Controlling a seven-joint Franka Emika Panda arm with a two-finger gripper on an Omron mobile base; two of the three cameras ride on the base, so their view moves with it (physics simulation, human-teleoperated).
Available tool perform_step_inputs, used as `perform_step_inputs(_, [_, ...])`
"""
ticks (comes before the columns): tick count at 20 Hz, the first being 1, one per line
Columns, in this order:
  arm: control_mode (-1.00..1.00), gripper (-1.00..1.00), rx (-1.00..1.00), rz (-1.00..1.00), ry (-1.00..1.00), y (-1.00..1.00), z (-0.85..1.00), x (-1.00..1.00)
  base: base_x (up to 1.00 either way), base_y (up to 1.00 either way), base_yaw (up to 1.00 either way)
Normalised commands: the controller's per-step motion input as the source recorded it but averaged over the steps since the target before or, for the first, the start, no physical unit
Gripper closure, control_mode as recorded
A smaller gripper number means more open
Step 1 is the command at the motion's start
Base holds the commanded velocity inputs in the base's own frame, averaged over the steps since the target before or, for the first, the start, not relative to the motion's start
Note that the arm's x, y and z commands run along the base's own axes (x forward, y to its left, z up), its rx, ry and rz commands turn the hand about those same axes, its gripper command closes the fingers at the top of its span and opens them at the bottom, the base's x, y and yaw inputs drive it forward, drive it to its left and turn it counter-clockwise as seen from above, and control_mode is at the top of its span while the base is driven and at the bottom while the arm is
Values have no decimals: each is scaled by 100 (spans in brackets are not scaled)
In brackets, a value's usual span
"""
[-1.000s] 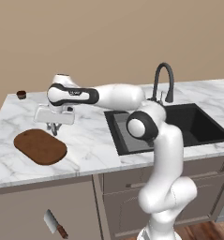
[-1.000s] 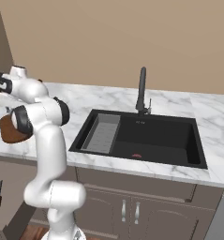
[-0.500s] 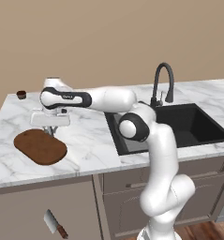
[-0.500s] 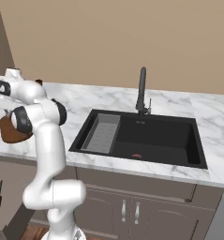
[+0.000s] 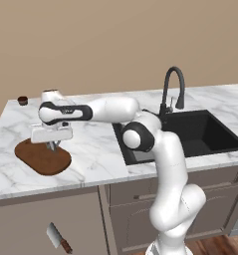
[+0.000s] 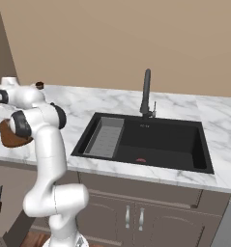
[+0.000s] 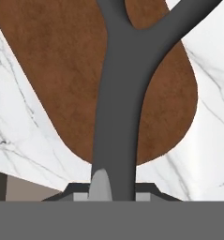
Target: Open the drawer on the left and place the cutting tools on the cutting board.
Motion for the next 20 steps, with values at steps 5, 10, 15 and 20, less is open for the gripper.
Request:
perform_step_inputs(5, [-100,100,0,0,-9,0,-28,0,0,0,0])
perform_step_inputs(10, [-100,100,0,0,-7,0,-29,4,0,0,0])
perform_step_inputs(15, [-100,100,0,0,-2,6,-19,2,0,0,0])
perform_step_inputs(20, [-100,100,0,0,0,3,-2,23,0,0,0])
